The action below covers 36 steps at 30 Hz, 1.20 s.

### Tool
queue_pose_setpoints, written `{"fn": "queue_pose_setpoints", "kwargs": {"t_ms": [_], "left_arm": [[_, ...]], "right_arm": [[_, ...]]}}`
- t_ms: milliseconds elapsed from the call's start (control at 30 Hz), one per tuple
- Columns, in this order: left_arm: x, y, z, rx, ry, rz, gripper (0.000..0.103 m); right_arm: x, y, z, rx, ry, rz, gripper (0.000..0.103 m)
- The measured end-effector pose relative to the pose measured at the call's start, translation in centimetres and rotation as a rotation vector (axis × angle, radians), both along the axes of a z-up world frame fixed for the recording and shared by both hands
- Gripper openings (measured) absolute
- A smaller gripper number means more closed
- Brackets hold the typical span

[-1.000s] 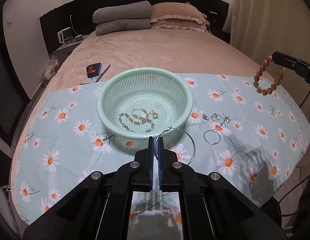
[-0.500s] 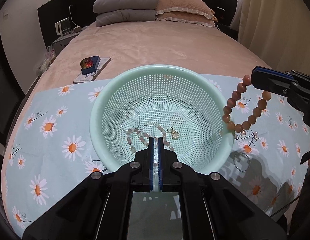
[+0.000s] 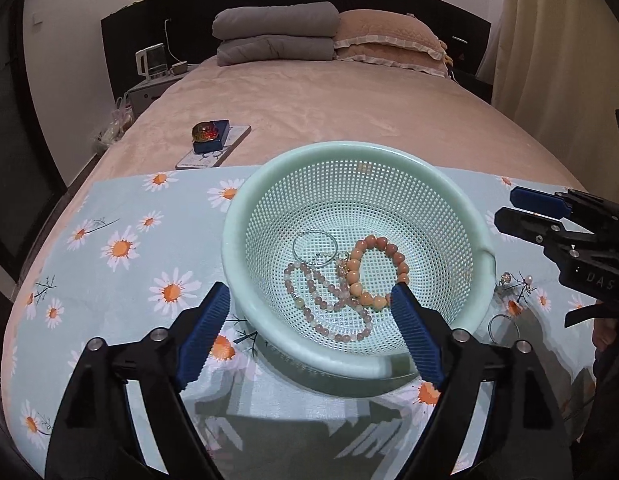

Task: Organize jewelry
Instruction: 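Move both grippers from the basket toward the pearl earrings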

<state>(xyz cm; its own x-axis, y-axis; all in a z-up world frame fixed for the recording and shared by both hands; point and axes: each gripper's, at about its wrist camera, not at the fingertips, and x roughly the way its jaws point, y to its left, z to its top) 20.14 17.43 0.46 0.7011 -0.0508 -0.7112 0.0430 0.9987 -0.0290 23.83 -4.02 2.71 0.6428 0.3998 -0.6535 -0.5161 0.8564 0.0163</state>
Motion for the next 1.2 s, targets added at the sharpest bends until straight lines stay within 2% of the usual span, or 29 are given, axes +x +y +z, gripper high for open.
{"fn": "queue_pose_setpoints", "kwargs": {"t_ms": [67, 133, 333, 600, 700, 800, 933, 1000, 1100, 1167, 1200], "left_arm": [[-0.6, 0.0, 0.3, -0.011, 0.001, 0.002, 0.087], [-1.1, 0.0, 0.6, -0.014, 0.0, 0.009, 0.092], [-3.3, -1.3, 1.0, 0.007, 0.01, 0.004, 0.097], [-6.7, -4.0, 0.9, 0.036, 0.033, -0.047, 0.097], [-7.9, -5.4, 0.3, 0.063, 0.048, -0.073, 0.097], [-8.9, -7.2, -0.6, 0.087, 0.069, -0.11, 0.097], [-9.5, -8.8, -2.3, 0.066, 0.095, -0.145, 0.097], [-9.9, -9.4, -3.1, 0.063, 0.082, -0.134, 0.097], [-10.2, -10.2, -4.3, 0.051, 0.072, -0.129, 0.097], [-10.2, -10.6, -5.1, 0.043, 0.075, -0.131, 0.096], [-10.2, -10.9, -5.5, 0.042, 0.082, -0.138, 0.095]], "right_arm": [[-0.6, -1.0, 0.6, 0.0, -0.018, -0.024, 0.06], [-1.3, -2.1, 1.4, 0.009, -0.035, -0.05, 0.069], [-3.5, -4.5, 3.0, 0.024, -0.057, -0.095, 0.084], [-6.3, -6.9, 3.6, -0.044, -0.089, -0.171, 0.087], [-7.0, -8.1, 3.3, -0.042, -0.084, -0.191, 0.087], [-7.4, -9.0, 2.7, -0.041, -0.08, -0.206, 0.087], [-7.7, -9.6, 1.1, -0.085, -0.084, -0.216, 0.087], [-7.6, -9.8, 0.2, -0.112, -0.083, -0.218, 0.087], [-7.3, -10.2, -1.4, -0.121, -0.058, -0.201, 0.084], [-7.0, -10.3, -2.6, -0.12, -0.032, -0.195, 0.075], [-6.7, -10.4, -3.1, -0.116, -0.015, -0.19, 0.073]]}}
